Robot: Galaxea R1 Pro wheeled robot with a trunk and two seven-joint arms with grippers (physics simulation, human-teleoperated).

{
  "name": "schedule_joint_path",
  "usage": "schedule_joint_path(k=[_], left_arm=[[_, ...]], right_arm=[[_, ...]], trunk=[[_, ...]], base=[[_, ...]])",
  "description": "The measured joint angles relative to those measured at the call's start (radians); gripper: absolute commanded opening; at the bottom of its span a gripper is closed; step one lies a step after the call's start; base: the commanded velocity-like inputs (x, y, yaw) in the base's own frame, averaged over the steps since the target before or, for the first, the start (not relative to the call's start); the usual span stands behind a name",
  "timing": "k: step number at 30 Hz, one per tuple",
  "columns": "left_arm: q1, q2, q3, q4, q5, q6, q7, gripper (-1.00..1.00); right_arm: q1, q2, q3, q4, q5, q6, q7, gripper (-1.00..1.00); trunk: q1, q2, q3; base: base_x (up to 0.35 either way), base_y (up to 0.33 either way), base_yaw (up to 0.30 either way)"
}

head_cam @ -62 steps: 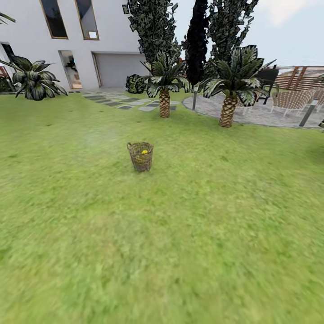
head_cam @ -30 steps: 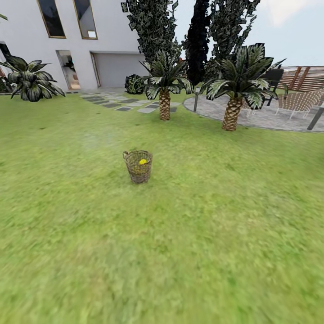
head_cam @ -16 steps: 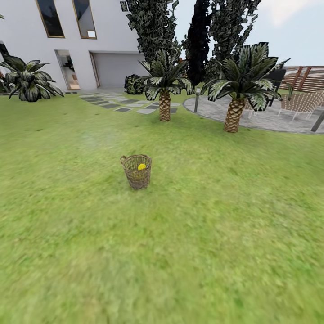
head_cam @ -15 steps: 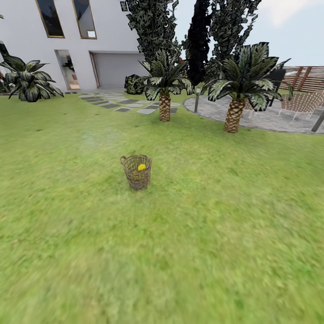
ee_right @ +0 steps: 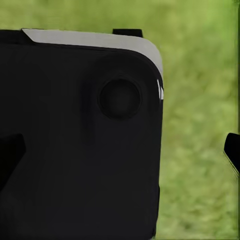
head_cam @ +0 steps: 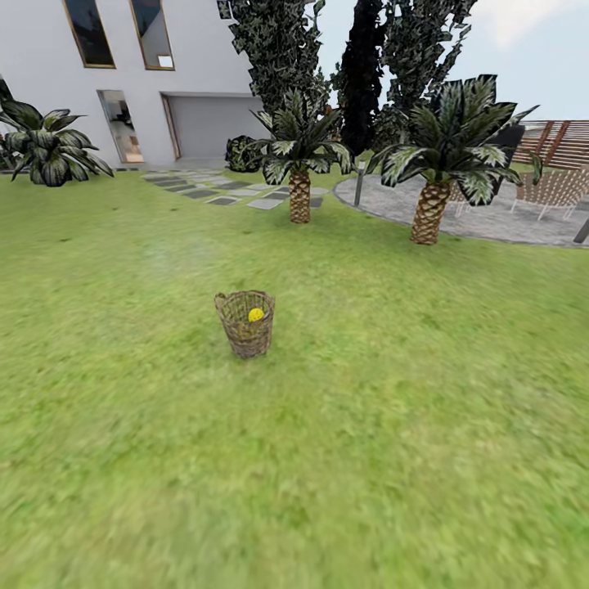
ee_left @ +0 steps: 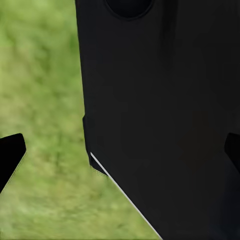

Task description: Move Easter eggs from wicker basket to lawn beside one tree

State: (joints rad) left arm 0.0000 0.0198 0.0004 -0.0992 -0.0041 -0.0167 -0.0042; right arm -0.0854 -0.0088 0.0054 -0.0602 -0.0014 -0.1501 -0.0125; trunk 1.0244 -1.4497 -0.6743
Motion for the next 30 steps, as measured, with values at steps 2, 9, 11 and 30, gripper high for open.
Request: schedule_joint_path(k=[2, 9, 11, 30], left_arm=[[0.0, 0.0, 0.0, 0.0, 0.0, 0.0, 0.0, 1.0], [0.0, 0.0, 0.0, 0.0, 0.0, 0.0, 0.0, 1.0], [0.0, 0.0, 0.001, 0.0, 0.0, 0.0, 0.0, 1.0], [0.0, 0.0, 0.0, 0.0, 0.0, 0.0, 0.0, 1.0]], right_arm=[[0.0, 0.0, 0.0, 0.001, 0.0, 0.0, 0.0, 1.0], [0.0, 0.0, 0.0, 0.001, 0.0, 0.0, 0.0, 1.0], [0.0, 0.0, 0.0, 0.001, 0.0, 0.0, 0.0, 1.0], [0.0, 0.0, -0.001, -0.005, -0.001, 0.0, 0.0, 1.0]], trunk=[[0.0, 0.0, 0.0], [0.0, 0.0, 0.0], [0.0, 0.0, 0.0], [0.0, 0.0, 0.0]], base=[[0.337, 0.0, 0.0], [0.337, 0.0, 0.0], [0.337, 0.0, 0.0], [0.337, 0.0, 0.0]])
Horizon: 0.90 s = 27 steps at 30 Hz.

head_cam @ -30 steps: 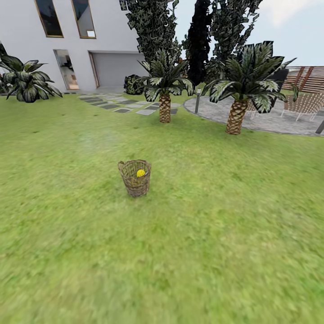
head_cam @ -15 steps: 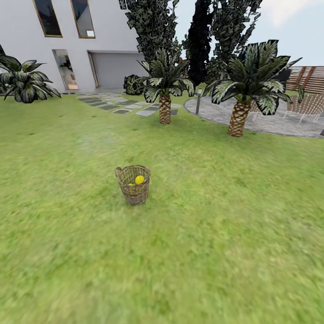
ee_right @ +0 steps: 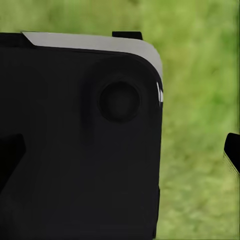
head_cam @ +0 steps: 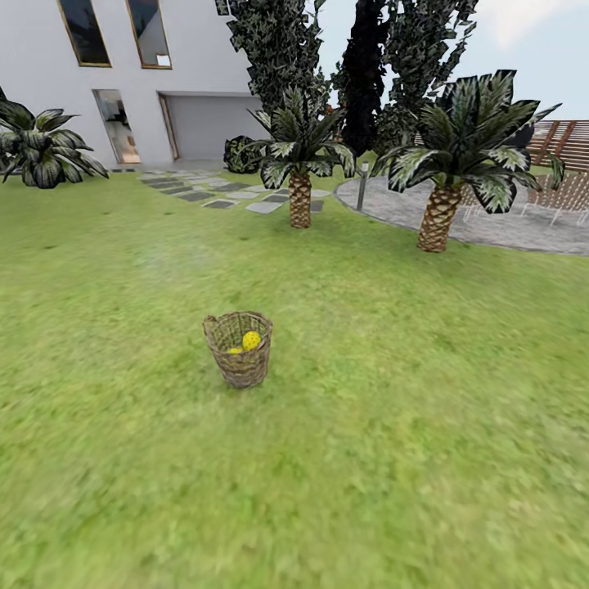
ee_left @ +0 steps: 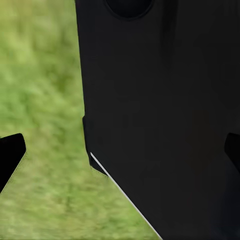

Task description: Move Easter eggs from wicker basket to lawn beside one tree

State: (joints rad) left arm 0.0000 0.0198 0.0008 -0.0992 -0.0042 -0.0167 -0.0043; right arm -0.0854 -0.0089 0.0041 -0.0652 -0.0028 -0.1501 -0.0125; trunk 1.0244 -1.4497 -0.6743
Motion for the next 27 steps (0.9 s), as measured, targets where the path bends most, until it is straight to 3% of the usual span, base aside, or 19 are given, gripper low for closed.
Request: schedule_joint_path(k=[8, 27], left_arm=[[0.0, 0.0, 0.0, 0.0, 0.0, 0.0, 0.0, 1.0], [0.0, 0.0, 0.0, 0.0, 0.0, 0.0, 0.0, 1.0]], right_arm=[[0.0, 0.001, 0.001, 0.0, 0.0, -0.001, 0.0, 1.0], [0.0, 0.001, 0.001, 0.0, 0.0, -0.001, 0.0, 1.0]], trunk=[[0.0, 0.0, 0.001], [0.0, 0.0, 0.013]], base=[[0.337, 0.0, 0.07], [0.337, 0.0, 0.251]])
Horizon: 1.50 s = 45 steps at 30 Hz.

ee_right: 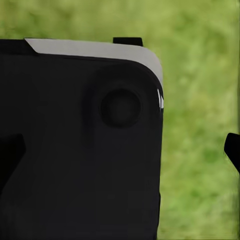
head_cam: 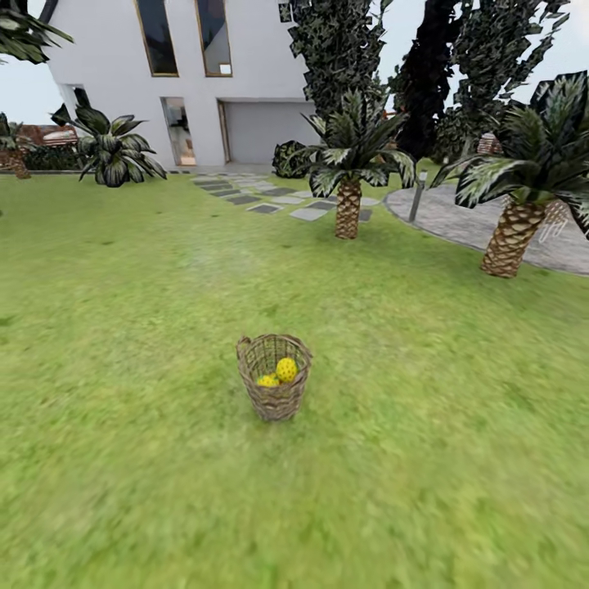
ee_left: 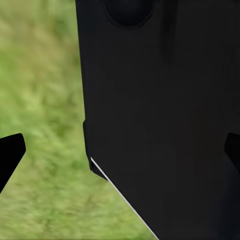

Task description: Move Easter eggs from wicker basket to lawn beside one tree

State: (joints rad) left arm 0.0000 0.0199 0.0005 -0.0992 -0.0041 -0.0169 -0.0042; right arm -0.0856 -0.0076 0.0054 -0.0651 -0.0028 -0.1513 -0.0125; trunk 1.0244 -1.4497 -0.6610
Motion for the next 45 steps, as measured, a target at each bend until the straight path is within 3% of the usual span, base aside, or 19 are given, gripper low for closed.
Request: schedule_joint_path(k=[19, 45], left_arm=[[0.0, 0.0, 0.0, 0.0, 0.0, 0.0, 0.0, 1.0], [0.0, 0.0, 0.001, 0.0, 0.0, -0.001, 0.0, 1.0]], right_arm=[[0.0, 0.0, 0.0, 0.0, 0.0, 0.0, 0.0, 1.0], [0.0, -0.005, 0.0, 0.001, 0.001, 0.001, 0.0, 1.0]], trunk=[[0.0, 0.0, 0.013], [0.0, 0.0, 0.014]], base=[[0.337, 0.0, 0.248], [0.337, 0.0, 0.007]])
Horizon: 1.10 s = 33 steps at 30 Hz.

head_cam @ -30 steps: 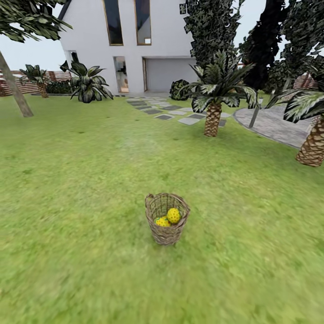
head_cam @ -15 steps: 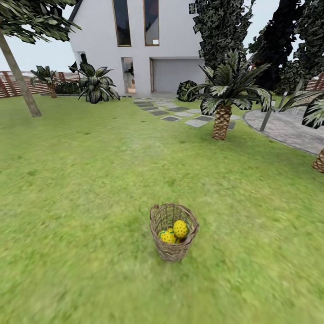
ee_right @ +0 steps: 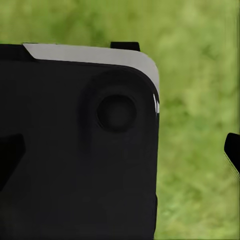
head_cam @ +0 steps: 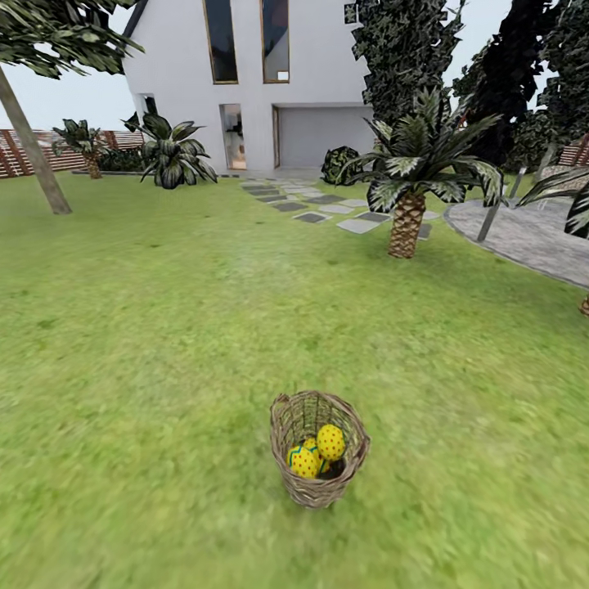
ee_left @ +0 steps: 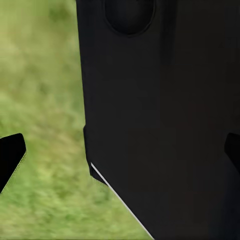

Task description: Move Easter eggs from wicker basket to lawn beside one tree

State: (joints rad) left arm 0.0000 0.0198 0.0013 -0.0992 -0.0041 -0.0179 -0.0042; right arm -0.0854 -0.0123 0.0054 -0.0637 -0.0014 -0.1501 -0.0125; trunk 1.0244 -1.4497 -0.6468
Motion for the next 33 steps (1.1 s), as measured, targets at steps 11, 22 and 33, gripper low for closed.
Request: schedule_joint_path(k=[11, 22, 33], left_arm=[[0.0, 0.0, 0.0, 0.0, 0.0, 0.0, 0.0, 1.0], [0.0, 0.001, 0.002, 0.0, 0.007, 0.0, 0.0, 1.0], [0.0, 0.001, 0.004, 0.0, 0.008, 0.0, 0.0, 1.0]], right_arm=[[0.0, 0.0, 0.0, -0.001, 0.0, 0.0, 0.0, 1.0], [0.0, 0.0, -0.004, -0.004, -0.001, -0.001, 0.0, 1.0], [0.0, -0.002, -0.003, -0.006, -0.001, 0.0, 0.0, 1.0]], trunk=[[0.0, 0.0, 0.0], [0.001, 0.0, 0.0], [0.001, 0.0, 0.0]], base=[[0.337, 0.0, 0.0], [0.121, 0.0, 0.0], [0.0, 0.0, 0.0]])
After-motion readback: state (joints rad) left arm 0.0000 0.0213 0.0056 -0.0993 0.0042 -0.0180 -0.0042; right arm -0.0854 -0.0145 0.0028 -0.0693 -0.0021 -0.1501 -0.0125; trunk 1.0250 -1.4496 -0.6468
